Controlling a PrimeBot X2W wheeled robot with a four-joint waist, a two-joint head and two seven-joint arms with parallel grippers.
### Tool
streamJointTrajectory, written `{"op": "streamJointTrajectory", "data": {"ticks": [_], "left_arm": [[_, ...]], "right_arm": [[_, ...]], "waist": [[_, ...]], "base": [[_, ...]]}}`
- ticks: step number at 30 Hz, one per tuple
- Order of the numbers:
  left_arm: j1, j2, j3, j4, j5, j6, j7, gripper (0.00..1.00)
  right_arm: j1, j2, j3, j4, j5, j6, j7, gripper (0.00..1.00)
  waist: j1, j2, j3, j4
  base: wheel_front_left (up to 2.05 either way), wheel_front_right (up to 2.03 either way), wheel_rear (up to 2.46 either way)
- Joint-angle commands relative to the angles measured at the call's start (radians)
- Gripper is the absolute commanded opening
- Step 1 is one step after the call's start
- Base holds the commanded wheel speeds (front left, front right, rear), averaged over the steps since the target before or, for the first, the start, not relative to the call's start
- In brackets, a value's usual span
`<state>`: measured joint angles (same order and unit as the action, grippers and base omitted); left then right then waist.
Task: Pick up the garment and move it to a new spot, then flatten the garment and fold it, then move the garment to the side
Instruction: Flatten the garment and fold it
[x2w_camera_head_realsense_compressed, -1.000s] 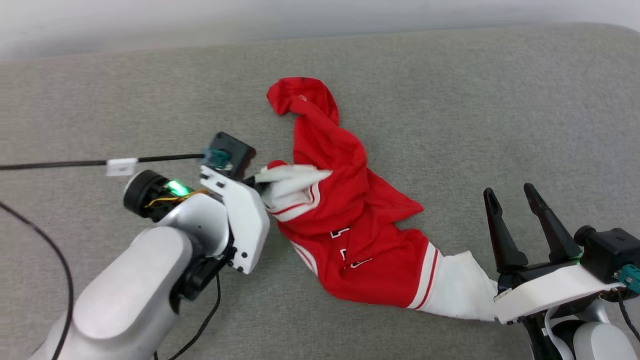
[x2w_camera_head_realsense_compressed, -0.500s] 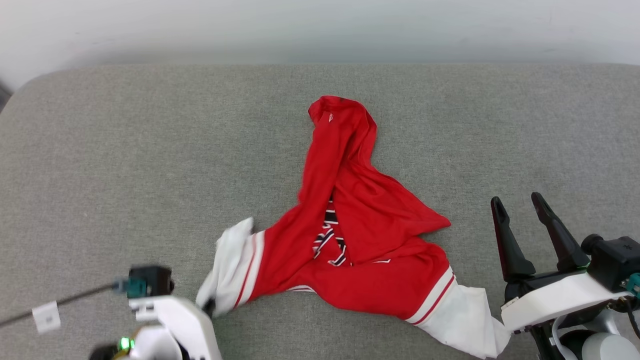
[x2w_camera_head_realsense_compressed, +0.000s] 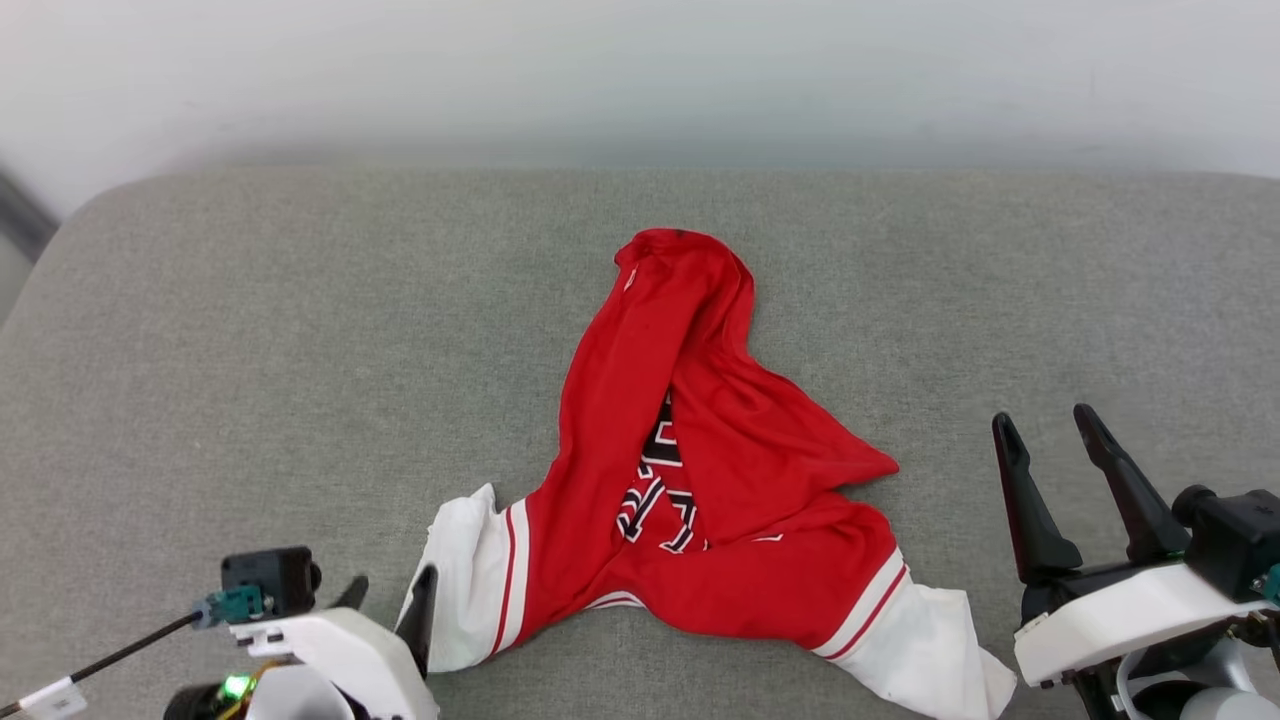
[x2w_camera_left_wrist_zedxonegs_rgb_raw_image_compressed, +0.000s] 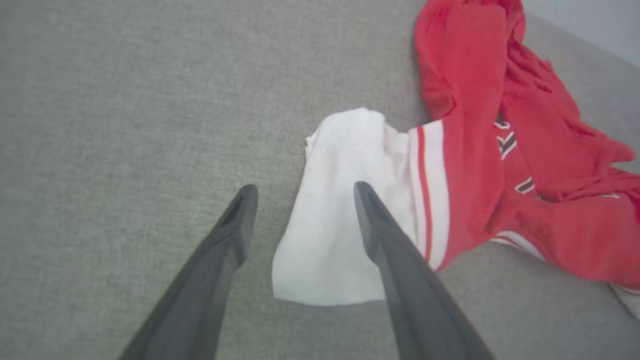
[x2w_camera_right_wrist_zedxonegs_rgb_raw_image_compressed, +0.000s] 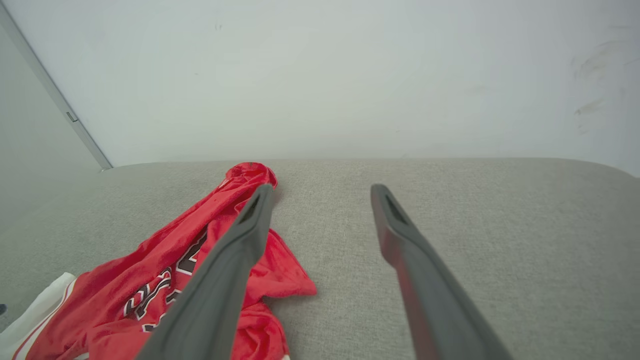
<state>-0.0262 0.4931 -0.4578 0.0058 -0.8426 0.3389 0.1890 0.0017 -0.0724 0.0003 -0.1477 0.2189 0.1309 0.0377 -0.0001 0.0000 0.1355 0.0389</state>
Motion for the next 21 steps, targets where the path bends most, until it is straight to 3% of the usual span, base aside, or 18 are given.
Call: {"op": "streamJointTrajectory", "data": {"ticks": [1,11,17,21], "left_arm": [[-0.022,0.002,0.003,-0.016,0.019,0.004,-0.021,1.0],[-0.111,0.011,0.001,-0.067,0.186,-0.031,-0.263,1.0],[-0.096,-0.006,-0.021,-0.063,0.252,-0.014,-0.356,1.0],[-0.068,-0.018,-0.023,-0.057,0.243,-0.003,-0.371,1.0]], "right_arm": [[0.015,-0.003,-0.005,-0.004,0.001,0.0,0.002,1.0],[0.095,0.007,-0.041,0.004,-0.004,0.0,0.029,1.0],[0.159,0.003,-0.059,-0.011,-0.011,0.0,0.061,1.0],[0.213,-0.006,-0.085,0.006,0.014,0.0,0.173,1.0]], "waist": [[0.0001,0.0,-0.016,-0.003],[0.0001,0.0,-0.084,-0.028],[0.0001,0.0,-0.127,-0.041],[0.0001,0.0,-0.145,-0.042]], "base": [[0.0,0.0,0.0],[0.0,0.0,0.0],[0.0,0.0,0.0],[0.0,0.0,0.0]]}}
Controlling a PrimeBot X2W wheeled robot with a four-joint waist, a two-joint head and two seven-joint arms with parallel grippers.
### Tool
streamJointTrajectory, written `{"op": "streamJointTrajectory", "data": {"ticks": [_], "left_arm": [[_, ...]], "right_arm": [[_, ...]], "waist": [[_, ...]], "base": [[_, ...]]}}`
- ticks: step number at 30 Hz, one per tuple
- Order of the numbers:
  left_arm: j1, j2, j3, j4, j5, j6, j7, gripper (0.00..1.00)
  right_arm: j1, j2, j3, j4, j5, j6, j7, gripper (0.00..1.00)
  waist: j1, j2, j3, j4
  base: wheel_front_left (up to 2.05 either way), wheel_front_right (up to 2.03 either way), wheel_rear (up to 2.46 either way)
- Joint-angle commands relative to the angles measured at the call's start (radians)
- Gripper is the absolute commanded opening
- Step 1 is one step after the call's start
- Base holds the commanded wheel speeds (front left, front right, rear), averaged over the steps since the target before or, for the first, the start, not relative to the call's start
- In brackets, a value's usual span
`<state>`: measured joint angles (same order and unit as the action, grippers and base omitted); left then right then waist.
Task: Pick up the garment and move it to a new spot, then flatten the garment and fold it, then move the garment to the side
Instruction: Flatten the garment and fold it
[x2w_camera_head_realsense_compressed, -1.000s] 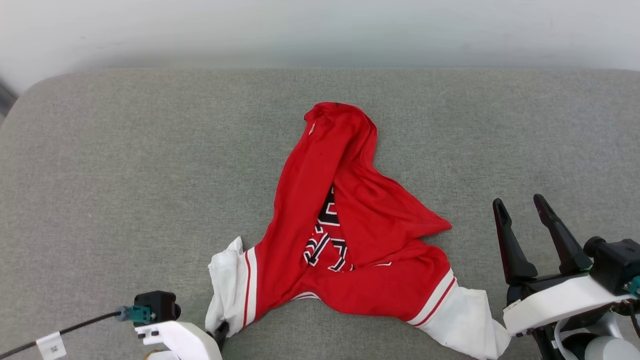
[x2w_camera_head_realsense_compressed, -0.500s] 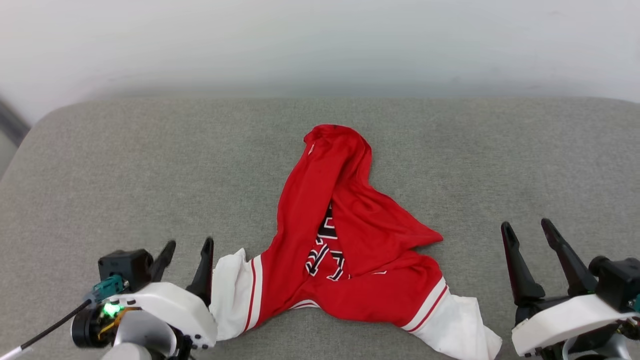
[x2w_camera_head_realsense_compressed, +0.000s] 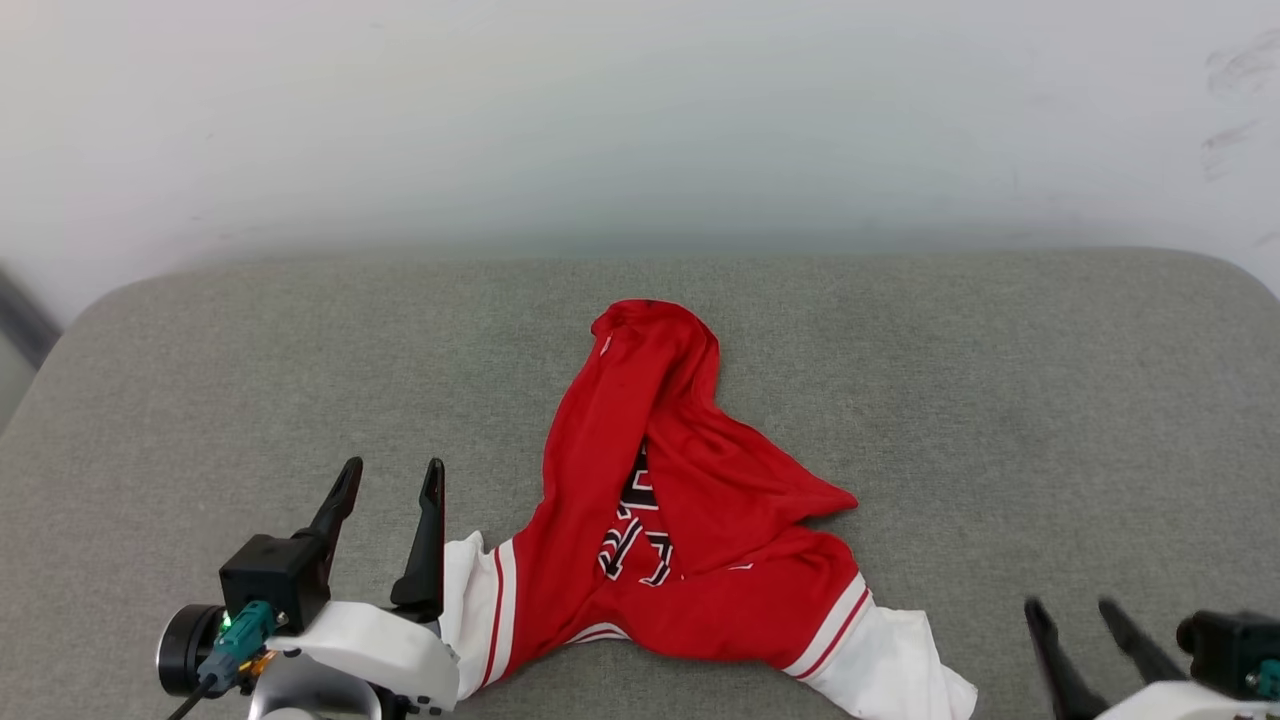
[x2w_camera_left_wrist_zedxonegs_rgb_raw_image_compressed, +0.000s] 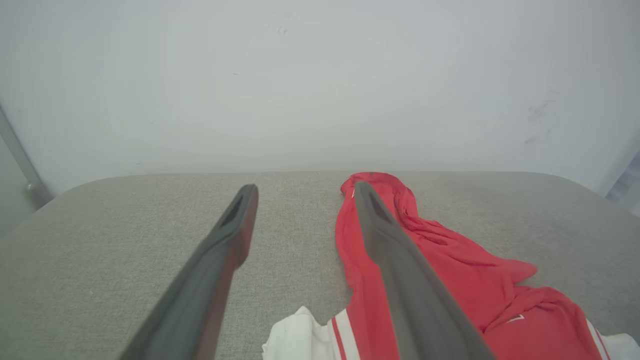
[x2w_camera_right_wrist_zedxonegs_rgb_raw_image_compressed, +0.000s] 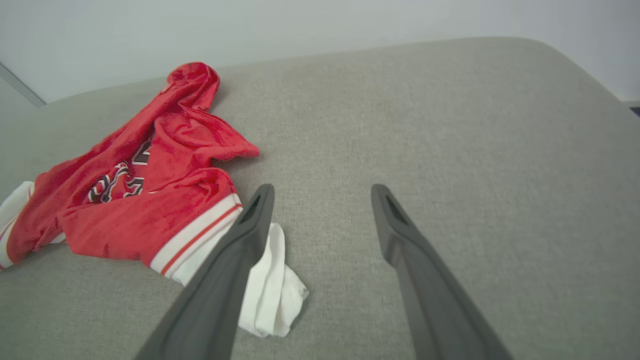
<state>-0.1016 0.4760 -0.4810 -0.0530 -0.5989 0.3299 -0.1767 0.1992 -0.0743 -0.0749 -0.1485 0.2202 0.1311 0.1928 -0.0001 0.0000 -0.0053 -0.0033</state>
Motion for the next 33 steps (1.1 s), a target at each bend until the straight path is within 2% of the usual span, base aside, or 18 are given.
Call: {"op": "streamJointTrajectory", "data": {"ticks": [1,7,11,14,18,23,26,27,28,29,33], "left_arm": [[0.012,-0.002,0.0,0.004,-0.002,0.006,-0.006,1.0],[0.011,-0.012,-0.007,0.007,0.002,0.007,-0.02,1.0],[-0.014,-0.028,-0.015,0.013,0.007,0.0,-0.025,1.0],[-0.043,-0.039,-0.023,0.026,0.009,-0.014,-0.032,1.0],[-0.088,-0.06,-0.031,0.04,0.02,-0.03,-0.047,1.0],[-0.118,-0.074,-0.024,0.065,0.022,-0.043,-0.059,1.0],[-0.117,-0.077,-0.015,0.079,0.018,-0.046,-0.067,1.0],[-0.115,-0.078,-0.013,0.084,0.018,-0.046,-0.067,1.0],[-0.111,-0.077,-0.012,0.087,0.017,-0.045,-0.069,1.0],[-0.105,-0.076,-0.01,0.093,0.016,-0.043,-0.07,1.0],[-0.088,-0.053,0.001,0.105,0.005,-0.037,-0.059,1.0]], "right_arm": [[0.029,-0.006,-0.015,0.013,0.021,-0.001,0.07,1.0],[0.058,-0.052,-0.042,0.01,0.075,-0.001,0.377,1.0],[0.032,-0.077,-0.018,0.003,0.124,0.0,0.527,1.0],[-0.004,-0.088,0.009,0.009,0.145,-0.001,0.574,1.0],[-0.054,-0.109,0.049,0.053,0.15,-0.001,0.575,1.0],[-0.091,-0.107,0.098,0.153,0.173,-0.001,0.568,1.0],[-0.077,-0.084,0.123,0.232,0.193,0.0,0.594,1.0],[-0.071,-0.075,0.126,0.249,0.2,0.0,0.601,0.49],[-0.068,-0.067,0.124,0.259,0.206,0.0,0.597,0.16],[-0.065,-0.061,0.122,0.266,0.209,0.0,0.598,0.0],[-0.083,-0.077,0.104,0.229,0.22,0.001,0.576,0.0]], "waist": [[0.0001,0.0,-0.006,0.002],[0.0001,0.0,0.005,0.035],[0.0001,0.0,0.044,0.072],[0.0001,0.0,0.086,0.106],[0.0001,0.0,0.139,0.145],[0.0001,0.0,0.179,0.176],[0.0001,0.0,0.178,0.182],[0.0001,0.0,0.175,0.184],[0.0001,0.0,0.171,0.184],[0.0001,0.0,0.164,0.183],[0.0001,0.0,0.128,0.164]], "base": [[0.0,0.0,0.0],[0.0,0.0,0.0],[0.0,0.0,0.0],[0.0,0.0,0.0],[0.0,0.0,0.0],[0.0,0.0,0.0],[0.0,0.0,0.0],[0.0,0.0,0.0],[0.0,0.0,0.0],[0.0,0.0,0.0],[0.0,0.0,0.0]]}}
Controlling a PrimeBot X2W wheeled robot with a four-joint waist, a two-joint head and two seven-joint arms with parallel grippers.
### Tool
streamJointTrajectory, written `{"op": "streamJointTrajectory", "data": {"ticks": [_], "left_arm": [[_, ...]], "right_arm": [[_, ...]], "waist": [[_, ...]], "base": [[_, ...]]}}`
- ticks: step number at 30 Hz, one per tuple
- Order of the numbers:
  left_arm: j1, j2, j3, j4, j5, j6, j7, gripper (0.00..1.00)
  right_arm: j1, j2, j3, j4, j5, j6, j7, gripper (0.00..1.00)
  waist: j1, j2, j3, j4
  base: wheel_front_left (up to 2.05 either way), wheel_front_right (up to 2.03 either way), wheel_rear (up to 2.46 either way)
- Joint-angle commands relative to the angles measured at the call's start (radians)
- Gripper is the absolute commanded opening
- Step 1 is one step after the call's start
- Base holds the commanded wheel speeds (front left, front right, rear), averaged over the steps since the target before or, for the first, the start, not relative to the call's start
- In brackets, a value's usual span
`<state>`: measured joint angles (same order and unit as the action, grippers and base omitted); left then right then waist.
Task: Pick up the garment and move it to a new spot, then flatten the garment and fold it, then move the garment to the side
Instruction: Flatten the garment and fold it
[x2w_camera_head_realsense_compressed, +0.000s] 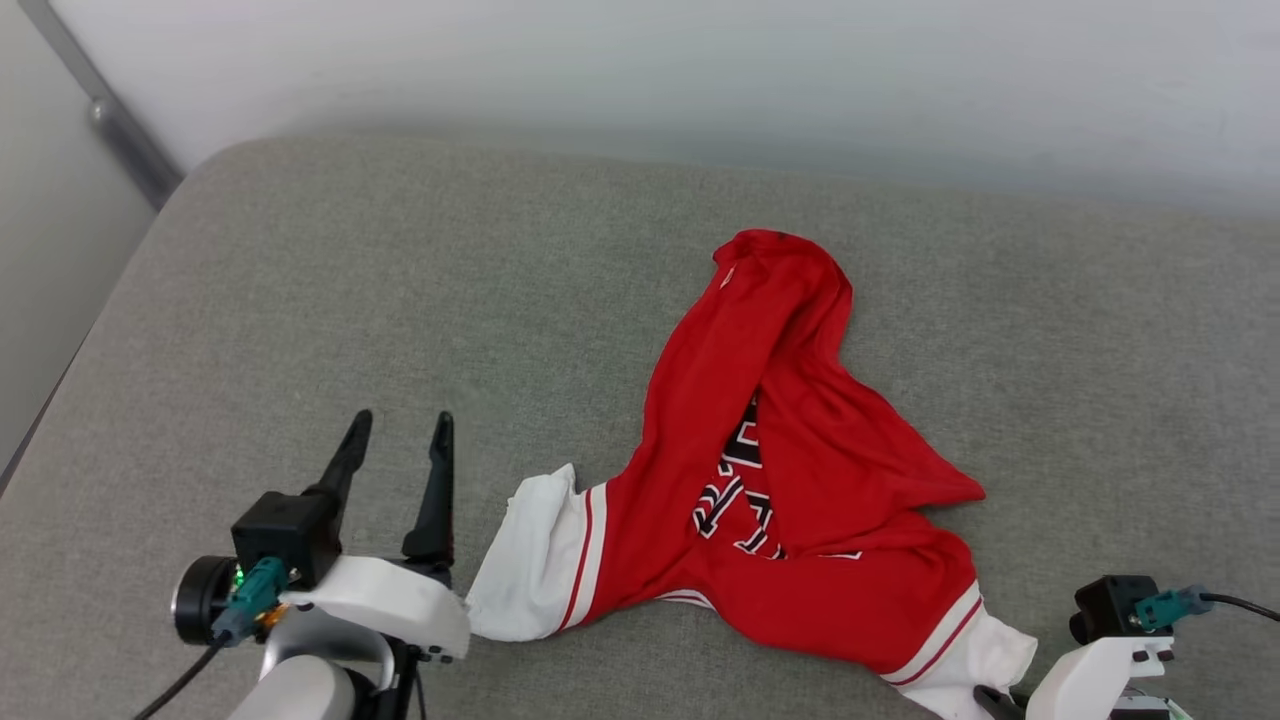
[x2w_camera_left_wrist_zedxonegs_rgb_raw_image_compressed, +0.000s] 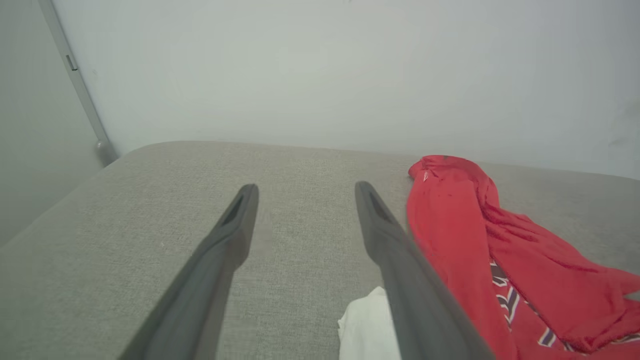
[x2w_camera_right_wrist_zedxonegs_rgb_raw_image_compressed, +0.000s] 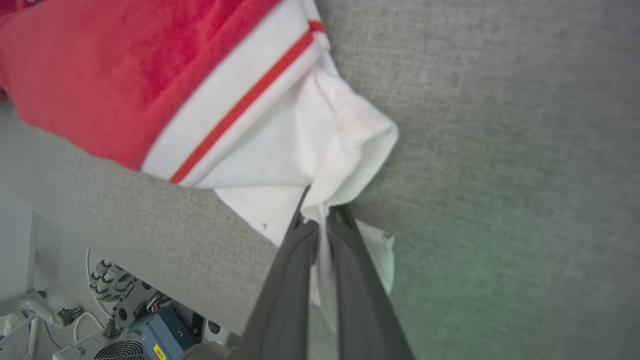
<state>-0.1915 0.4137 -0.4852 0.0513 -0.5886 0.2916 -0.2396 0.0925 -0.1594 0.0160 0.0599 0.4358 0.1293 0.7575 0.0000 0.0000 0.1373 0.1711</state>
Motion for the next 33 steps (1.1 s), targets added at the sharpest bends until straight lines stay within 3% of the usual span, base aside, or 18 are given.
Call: {"op": "streamJointTrajectory", "data": {"ticks": [1,6,14,18,26,27,28,29,30,33], "left_arm": [[0.005,0.017,0.006,0.003,-0.007,0.0,0.014,1.0],[-0.004,0.09,-0.009,-0.011,-0.047,-0.037,0.163,1.0],[-0.019,0.242,-0.078,-0.019,-0.204,-0.15,0.609,1.0],[-0.033,0.265,-0.113,-0.012,-0.256,-0.197,0.736,1.0],[-0.065,0.245,-0.161,0.086,-0.295,-0.231,0.851,1.0],[-0.063,0.237,-0.173,0.104,-0.303,-0.234,0.875,0.94],[-0.062,0.227,-0.183,0.12,-0.315,-0.236,0.898,0.49],[-0.061,0.219,-0.196,0.134,-0.321,-0.238,0.921,0.33],[-0.06,0.213,-0.206,0.144,-0.324,-0.242,0.935,0.0],[-0.066,0.191,-0.202,0.149,-0.34,-0.245,0.93,0.0]], "right_arm": [[0.019,0.005,0.011,0.01,0.007,0.002,0.006,0.0],[0.011,-0.011,-0.016,-0.047,0.001,0.001,0.003,0.0],[-0.007,0.0,-0.018,-0.105,-0.013,0.001,0.011,0.0],[-0.017,0.013,-0.012,-0.108,-0.014,0.001,-0.002,0.0],[-0.051,0.026,0.009,-0.09,-0.009,0.001,-0.031,0.0],[-0.055,0.027,0.01,-0.087,-0.008,0.001,-0.036,0.0],[-0.058,0.027,0.008,-0.083,-0.009,0.001,-0.041,0.0],[-0.061,0.028,0.008,-0.081,-0.009,0.001,-0.045,0.0],[-0.062,0.028,0.008,-0.079,-0.009,0.001,-0.047,0.0],[-0.069,0.024,0.001,-0.076,-0.01,0.001,-0.065,0.0]], "waist": [[0.0,0.0,-0.023,-0.015],[0.0,0.0,-0.047,-0.041],[0.0,0.0,-0.023,-0.11],[0.0,0.0,0.014,-0.139],[0.0,0.0,0.07,-0.181],[0.0,0.0,0.075,-0.185],[0.0,0.0,0.078,-0.188],[0.0,0.0,0.081,-0.192],[0.0,0.0,0.082,-0.194],[0.0,0.0,0.075,-0.197]], "base": [[0.0,0.0,0.0],[0.0,0.0,0.0],[0.0,0.0,0.0],[0.0,0.0,0.0],[0.0,0.0,0.0],[0.0,0.0,0.0],[0.0,0.0,0.0],[0.0,0.0,0.0],[0.0,0.0,0.0],[0.0,0.0,0.0]]}}
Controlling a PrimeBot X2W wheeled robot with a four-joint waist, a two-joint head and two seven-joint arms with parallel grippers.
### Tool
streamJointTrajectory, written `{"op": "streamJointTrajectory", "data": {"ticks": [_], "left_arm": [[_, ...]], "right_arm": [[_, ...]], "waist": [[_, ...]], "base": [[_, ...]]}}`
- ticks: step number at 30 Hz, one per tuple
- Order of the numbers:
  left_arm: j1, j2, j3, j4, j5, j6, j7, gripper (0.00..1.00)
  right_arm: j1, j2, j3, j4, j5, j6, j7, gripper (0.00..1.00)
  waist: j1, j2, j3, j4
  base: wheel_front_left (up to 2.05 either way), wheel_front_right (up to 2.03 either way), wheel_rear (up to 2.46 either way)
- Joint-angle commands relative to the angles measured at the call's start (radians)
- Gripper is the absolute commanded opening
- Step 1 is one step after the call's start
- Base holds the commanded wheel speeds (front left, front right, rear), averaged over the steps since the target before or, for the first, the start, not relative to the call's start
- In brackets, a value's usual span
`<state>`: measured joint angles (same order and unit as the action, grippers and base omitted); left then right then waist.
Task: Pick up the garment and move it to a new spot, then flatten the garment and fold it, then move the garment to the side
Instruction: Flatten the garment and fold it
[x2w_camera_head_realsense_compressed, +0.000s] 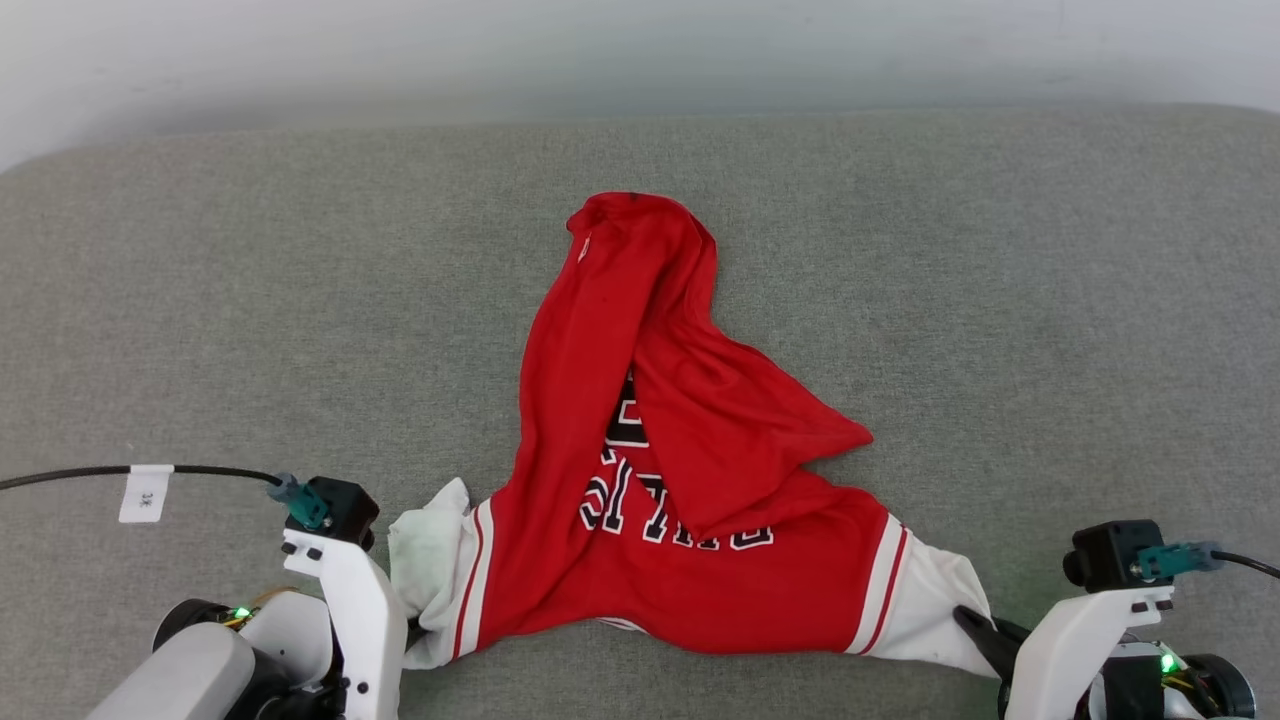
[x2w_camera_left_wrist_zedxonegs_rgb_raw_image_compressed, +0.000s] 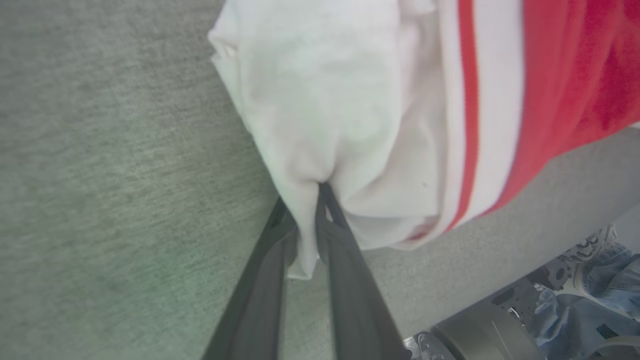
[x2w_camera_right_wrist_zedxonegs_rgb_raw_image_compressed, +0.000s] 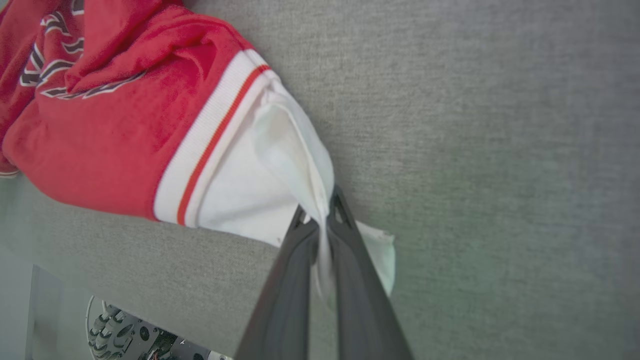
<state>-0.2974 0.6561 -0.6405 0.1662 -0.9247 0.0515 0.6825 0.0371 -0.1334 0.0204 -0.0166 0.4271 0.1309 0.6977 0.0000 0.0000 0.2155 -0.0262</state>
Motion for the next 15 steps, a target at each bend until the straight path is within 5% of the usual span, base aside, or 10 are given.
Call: {"op": "streamJointTrajectory", "data": {"ticks": [1,7,15], "left_arm": [[0.033,-0.049,-0.036,0.028,0.001,-0.004,-0.01,0.0],[-0.026,-0.008,0.041,-0.038,0.084,0.054,-0.158,0.0],[-0.122,-0.03,0.111,-0.13,0.144,0.126,-0.274,0.0]], "right_arm": [[-0.015,-0.006,-0.005,-0.001,-0.002,0.0,-0.013,0.0],[-0.037,-0.021,-0.033,-0.012,-0.018,0.0,-0.063,0.0],[-0.15,-0.082,-0.074,0.013,-0.051,-0.001,-0.126,0.0]], "waist": [[0.0,0.0,-0.008,0.002],[0.0,0.0,-0.051,0.018],[0.0,0.0,-0.112,0.039]], "base": [[0.0,0.0,0.0],[0.0,0.0,0.0],[0.0,0.0,0.0]]}}
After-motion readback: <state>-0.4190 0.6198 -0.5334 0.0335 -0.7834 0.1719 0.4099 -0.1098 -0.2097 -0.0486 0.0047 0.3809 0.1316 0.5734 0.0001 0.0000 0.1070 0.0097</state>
